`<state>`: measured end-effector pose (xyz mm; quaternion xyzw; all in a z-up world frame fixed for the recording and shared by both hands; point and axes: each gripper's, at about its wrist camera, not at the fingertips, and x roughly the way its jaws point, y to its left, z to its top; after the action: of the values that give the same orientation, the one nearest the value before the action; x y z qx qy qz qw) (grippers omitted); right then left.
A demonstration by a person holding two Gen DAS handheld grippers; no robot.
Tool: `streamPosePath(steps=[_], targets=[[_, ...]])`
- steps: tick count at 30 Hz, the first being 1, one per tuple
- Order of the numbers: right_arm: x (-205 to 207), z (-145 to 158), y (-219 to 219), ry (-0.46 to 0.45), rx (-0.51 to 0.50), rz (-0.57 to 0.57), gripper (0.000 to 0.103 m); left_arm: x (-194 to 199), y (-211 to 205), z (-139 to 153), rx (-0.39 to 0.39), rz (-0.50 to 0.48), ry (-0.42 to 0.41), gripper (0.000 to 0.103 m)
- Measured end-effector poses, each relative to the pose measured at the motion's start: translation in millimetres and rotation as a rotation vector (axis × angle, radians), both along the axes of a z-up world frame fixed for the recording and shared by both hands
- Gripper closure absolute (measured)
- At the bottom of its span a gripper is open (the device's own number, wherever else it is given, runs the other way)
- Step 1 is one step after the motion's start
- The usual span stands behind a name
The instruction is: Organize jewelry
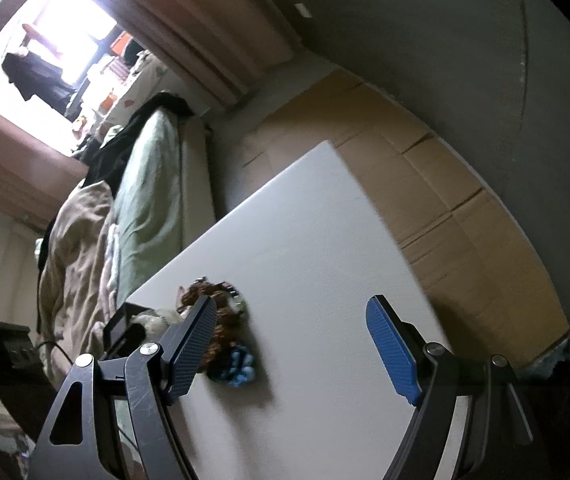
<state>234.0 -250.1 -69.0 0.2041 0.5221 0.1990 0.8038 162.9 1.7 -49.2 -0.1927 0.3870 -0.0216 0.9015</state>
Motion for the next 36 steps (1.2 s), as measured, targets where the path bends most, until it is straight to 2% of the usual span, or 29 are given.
streamPosePath(steps=[8, 13, 15, 17, 22, 32, 36], targets=[[-10.4, 7.7, 27.4, -0.026, 0.044, 0.045, 0.024, -20.3, 20.8, 26.4, -0.058, 0.026, -0.1, 0.099], [-17.4, 5.9, 47.4, -0.042, 0.052, 0.098, 0.024, -30.4, 35.3, 31.7, -0.07, 0.059, -0.11, 0.098], [-17.5, 3.2, 58.2, -0.036, 0.069, 0.122, 0.032, -34.0, 41.3, 33.0, -0.076, 0.069, -0.117, 0.098], [-17.0, -1.2, 71.3, -0.019, 0.09, 0.15, 0.048, -36.9, 46.2, 35.5, -0.067, 0.083, -0.125, 0.098], [-19.9, -9.6, 98.0, -0.009, 0.089, 0.199, 0.061, -41.8, 59.9, 36.0, -0.083, 0.097, -0.137, 0.098], [-5.6, -30.0, 136.9, 0.036, 0.13, 0.209, 0.063, -40.3, 88.2, 32.4, -0.116, 0.139, -0.133, 0.098], [-2.2, -41.7, 143.0, 0.083, 0.073, 0.192, 0.063, -40.1, 97.7, 29.6, -0.128, 0.156, -0.124, 0.098]])
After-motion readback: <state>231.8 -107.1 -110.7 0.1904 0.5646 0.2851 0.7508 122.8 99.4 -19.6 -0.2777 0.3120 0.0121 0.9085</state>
